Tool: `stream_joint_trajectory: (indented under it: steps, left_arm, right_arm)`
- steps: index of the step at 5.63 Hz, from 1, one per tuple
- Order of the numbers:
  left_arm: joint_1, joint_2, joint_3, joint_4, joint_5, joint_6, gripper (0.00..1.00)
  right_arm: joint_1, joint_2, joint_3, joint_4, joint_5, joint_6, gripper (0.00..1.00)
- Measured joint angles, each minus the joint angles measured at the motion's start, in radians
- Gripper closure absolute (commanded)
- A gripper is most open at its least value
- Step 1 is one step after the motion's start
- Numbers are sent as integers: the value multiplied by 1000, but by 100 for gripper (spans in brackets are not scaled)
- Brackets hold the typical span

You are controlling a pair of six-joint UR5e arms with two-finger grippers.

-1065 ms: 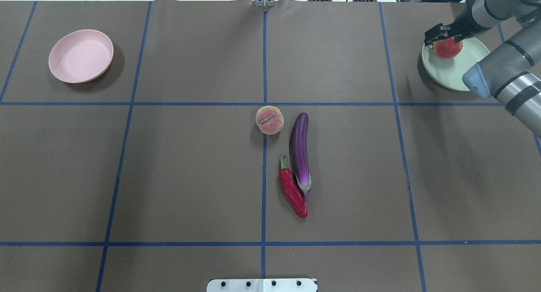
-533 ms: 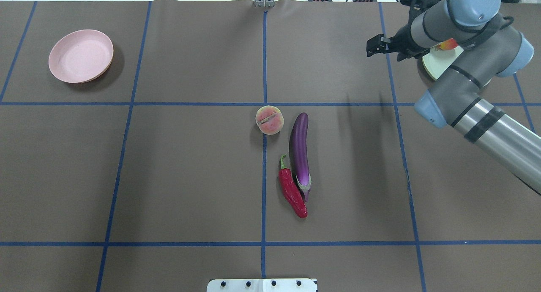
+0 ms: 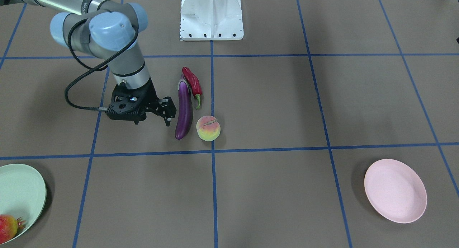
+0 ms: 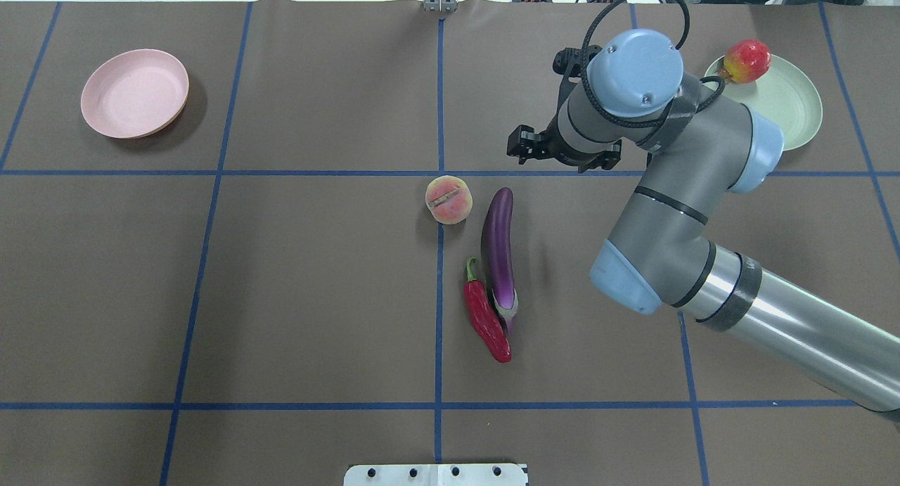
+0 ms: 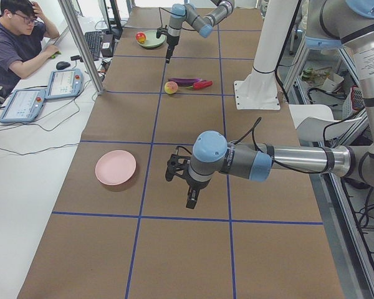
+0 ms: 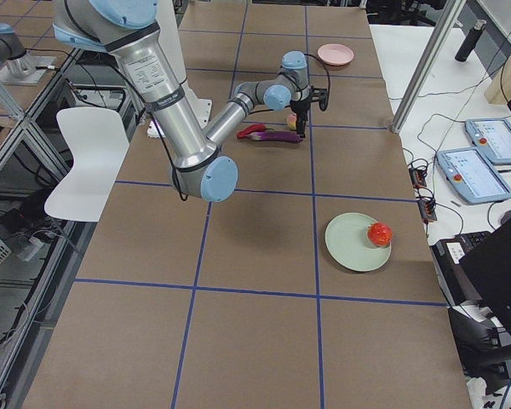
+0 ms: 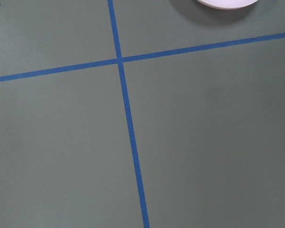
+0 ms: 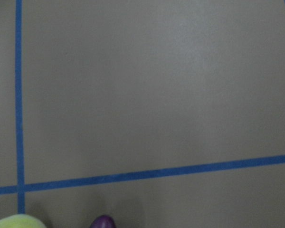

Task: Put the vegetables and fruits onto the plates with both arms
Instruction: 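Move the right gripper back to the peach and grasp it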

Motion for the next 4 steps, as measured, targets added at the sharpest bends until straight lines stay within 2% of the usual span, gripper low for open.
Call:
stream_joint_trajectory:
  steps: [2, 3, 4]
  left_arm:
    - [0, 0, 7, 0, 0, 0, 0]
    - [1, 0, 10, 0, 1, 0, 0]
    - [1, 0, 10, 0, 1, 0, 0]
  right_arm:
    - [-76, 24, 36, -80, -51, 17, 3]
    - [-120, 82, 42, -156, -79, 30, 2]
    - [-143, 155, 1, -201, -100, 42, 2]
